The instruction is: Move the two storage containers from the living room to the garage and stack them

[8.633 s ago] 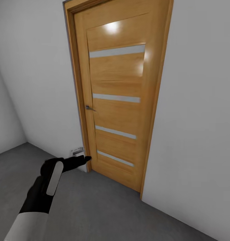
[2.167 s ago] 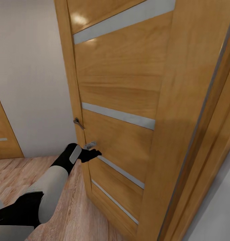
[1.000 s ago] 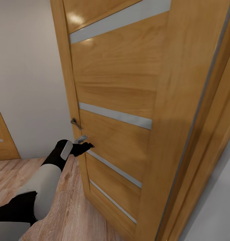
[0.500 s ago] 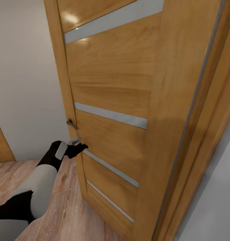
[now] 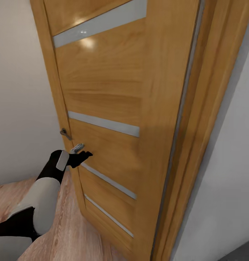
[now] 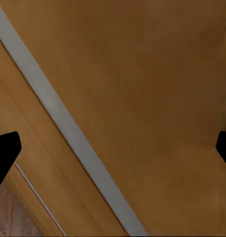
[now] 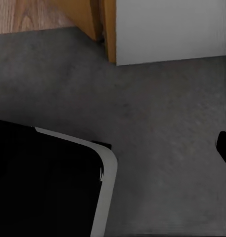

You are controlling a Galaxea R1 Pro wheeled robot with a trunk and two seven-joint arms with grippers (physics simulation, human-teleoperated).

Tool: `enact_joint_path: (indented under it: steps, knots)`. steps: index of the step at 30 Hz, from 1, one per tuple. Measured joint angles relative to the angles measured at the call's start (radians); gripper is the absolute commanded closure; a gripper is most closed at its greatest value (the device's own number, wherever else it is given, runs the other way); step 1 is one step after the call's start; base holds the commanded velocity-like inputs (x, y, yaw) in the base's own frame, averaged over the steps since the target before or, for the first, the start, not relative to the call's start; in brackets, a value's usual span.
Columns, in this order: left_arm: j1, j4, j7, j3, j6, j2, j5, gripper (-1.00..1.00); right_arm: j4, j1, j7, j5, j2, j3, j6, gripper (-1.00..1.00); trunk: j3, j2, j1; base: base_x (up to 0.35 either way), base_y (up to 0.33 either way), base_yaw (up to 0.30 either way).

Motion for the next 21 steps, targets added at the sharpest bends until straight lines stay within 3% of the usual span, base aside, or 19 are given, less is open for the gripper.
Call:
enact_joint_path:
  steps: [3,7,12,17,21]
  knots:
    - [0.000,-0.001,-0.002,0.001,0.000,-0.003,0.028,-1.00,0.000,0.000,0.000,0.000,0.001,0.001,0.000,-1.00,0.000,0.000,0.000,0.000,0.000,-0.227]
    - [-0.003,0.041,-0.004,0.000,-0.001,-0.035,0.063,-1.00,0.000,0.000,0.000,0.000,0.001,0.000,0.000,-1.00,0.000,0.000,0.000,0.000,0.000,-0.062]
    - [-0.026,0.143,-0.003,-0.001,0.000,-0.069,0.055,-1.00,0.000,0.000,0.000,0.000,0.001,0.001,0.000,-1.00,0.000,0.000,0.000,0.000,0.000,-0.007]
    - [-0.034,0.175,-0.066,-0.007,0.002,-0.063,0.035,-1.00,0.000,0.000,0.000,0.000,0.001,0.001,0.000,-1.00,0.000,0.000,0.000,0.000,0.000,0.000]
    - [-0.039,0.176,-0.095,-0.013,0.002,-0.059,0.044,-1.00,0.000,-0.001,0.000,0.000,0.001,0.001,0.000,-1.00,0.000,0.000,0.000,0.000,0.000,0.000]
